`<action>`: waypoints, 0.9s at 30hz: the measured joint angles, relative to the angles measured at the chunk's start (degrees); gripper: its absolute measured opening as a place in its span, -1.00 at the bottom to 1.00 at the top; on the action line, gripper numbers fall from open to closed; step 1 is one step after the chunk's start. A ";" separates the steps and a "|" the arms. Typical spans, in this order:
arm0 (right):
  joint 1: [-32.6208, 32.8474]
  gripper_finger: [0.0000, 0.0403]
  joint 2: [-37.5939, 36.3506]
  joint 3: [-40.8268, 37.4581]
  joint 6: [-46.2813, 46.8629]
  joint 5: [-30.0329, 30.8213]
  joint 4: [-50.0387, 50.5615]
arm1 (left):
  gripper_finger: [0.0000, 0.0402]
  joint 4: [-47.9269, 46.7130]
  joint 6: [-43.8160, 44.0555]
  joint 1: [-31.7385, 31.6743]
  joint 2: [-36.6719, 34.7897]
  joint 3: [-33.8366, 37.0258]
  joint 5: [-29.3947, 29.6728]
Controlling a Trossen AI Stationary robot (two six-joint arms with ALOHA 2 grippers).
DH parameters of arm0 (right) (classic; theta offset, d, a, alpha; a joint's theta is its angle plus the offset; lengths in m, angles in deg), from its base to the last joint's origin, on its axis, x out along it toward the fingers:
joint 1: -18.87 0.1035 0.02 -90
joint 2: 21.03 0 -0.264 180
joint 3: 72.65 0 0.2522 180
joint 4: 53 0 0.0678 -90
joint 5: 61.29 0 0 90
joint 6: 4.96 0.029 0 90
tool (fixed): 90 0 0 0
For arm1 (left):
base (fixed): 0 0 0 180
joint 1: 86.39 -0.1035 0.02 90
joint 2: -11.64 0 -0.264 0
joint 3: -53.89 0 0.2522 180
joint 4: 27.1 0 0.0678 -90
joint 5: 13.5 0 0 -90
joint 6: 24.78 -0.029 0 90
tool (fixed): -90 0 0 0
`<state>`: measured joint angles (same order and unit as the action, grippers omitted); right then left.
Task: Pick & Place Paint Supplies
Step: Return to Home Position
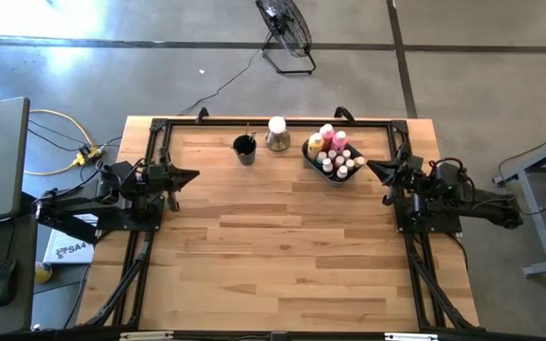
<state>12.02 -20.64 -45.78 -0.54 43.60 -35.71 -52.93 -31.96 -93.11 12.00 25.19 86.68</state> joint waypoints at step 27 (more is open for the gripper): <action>0.52 -0.99 -0.02 -7.74 0.43 -3.24 -7.76 | -1.00 -2.27 0.60 0.00 0.01 0.00 -2.89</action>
<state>12.54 -20.67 -53.52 -0.11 40.36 -43.47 -55.20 -31.36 -93.11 12.01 25.19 83.78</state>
